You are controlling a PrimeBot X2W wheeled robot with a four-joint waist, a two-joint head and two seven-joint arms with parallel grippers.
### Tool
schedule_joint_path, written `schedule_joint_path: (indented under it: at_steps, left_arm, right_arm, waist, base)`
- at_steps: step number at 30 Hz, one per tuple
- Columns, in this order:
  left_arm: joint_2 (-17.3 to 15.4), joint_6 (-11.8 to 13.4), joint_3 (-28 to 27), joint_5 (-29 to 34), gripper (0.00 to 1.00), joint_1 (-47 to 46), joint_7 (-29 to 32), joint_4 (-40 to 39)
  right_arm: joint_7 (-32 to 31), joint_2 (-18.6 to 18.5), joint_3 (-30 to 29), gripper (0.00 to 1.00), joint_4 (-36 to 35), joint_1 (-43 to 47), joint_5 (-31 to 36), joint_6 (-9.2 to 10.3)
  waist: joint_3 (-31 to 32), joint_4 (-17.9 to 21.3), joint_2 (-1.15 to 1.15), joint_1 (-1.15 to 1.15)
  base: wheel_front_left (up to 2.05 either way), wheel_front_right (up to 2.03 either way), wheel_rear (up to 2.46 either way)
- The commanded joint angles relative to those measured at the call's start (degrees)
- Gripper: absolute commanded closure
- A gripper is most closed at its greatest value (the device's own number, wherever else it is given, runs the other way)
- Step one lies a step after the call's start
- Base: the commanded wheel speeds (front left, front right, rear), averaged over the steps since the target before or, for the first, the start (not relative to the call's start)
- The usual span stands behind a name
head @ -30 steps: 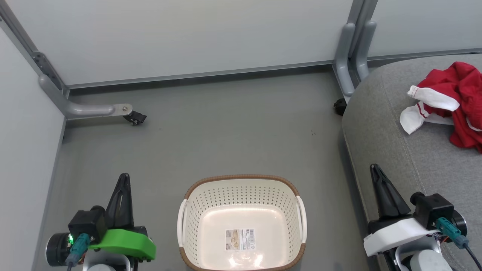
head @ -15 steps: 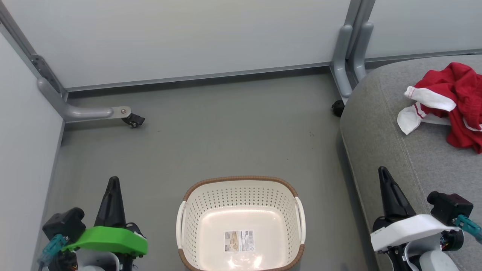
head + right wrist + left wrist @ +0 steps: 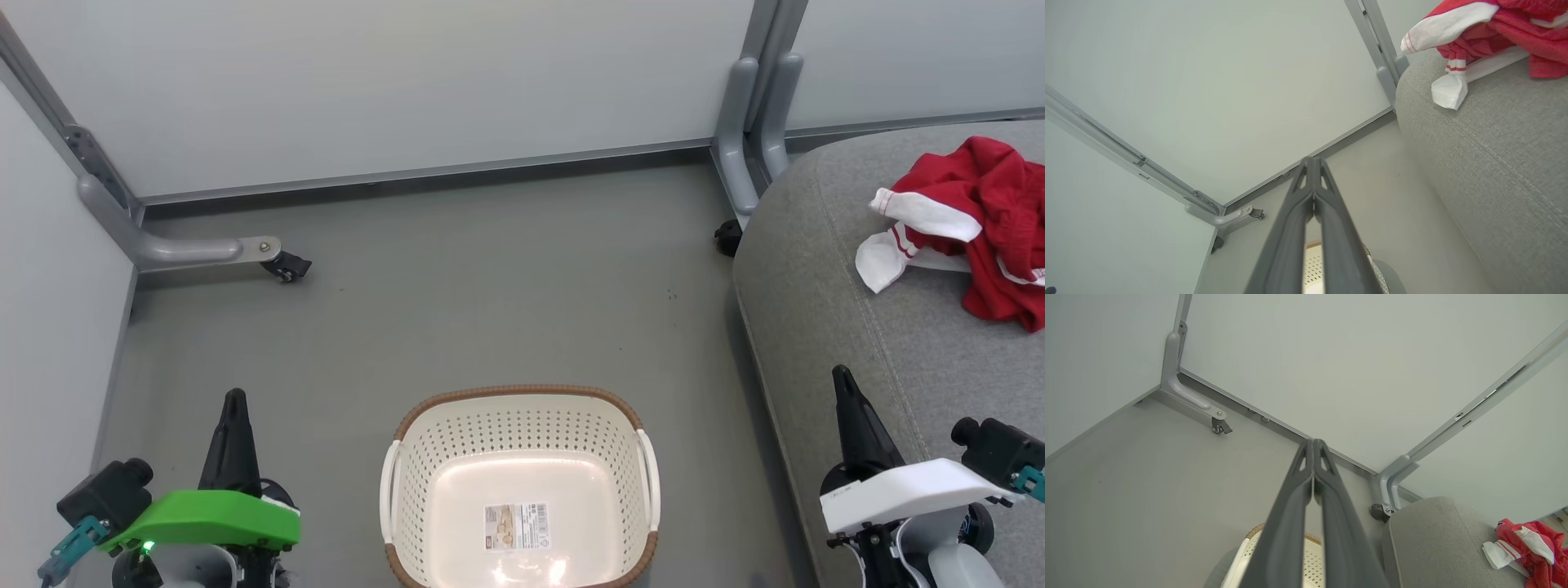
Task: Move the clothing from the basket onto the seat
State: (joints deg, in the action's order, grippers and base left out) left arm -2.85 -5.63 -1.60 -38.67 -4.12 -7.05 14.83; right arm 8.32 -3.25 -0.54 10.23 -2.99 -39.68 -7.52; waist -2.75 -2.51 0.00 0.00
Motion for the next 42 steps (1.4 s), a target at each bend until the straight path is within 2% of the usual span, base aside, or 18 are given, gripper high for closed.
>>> schedule_joint_path:
  at_steps: [1, 21, 42]
  left_arm:
    - [-0.15, -0.43, -0.36, -2.07, 1.0, -1.19, 0.4, -0.92]
    - [-0.13, -0.9, -1.75, -17.2, 1.0, -1.7, 4.28, -0.96]
    - [-0.12, -1.28, -2.95, -29.95, 1.0, -2.03, 7.61, -0.95]
  right_arm:
    - [-0.45, -0.54, -0.28, 1.0, -0.45, -1.35, -2.27, 0.01]
    - [-4.1, -0.86, -1.26, 1.0, 0.71, -1.96, -17.6, 0.02]
    - [-7.4, -0.95, -2.31, 1.0, 1.77, -2.53, -30.46, 0.03]
  waist:
    - [0.04, 0.04, 0.0, 0.0]
    - [0.59, 0.57, 0.0, 0.0]
    - [1.15, 1.12, 0.0, 0.0]
  base:
    - [0.0, 0.0, 0.0]
    - [0.0, 0.0, 0.0]
    - [0.0, 0.0, 0.0]
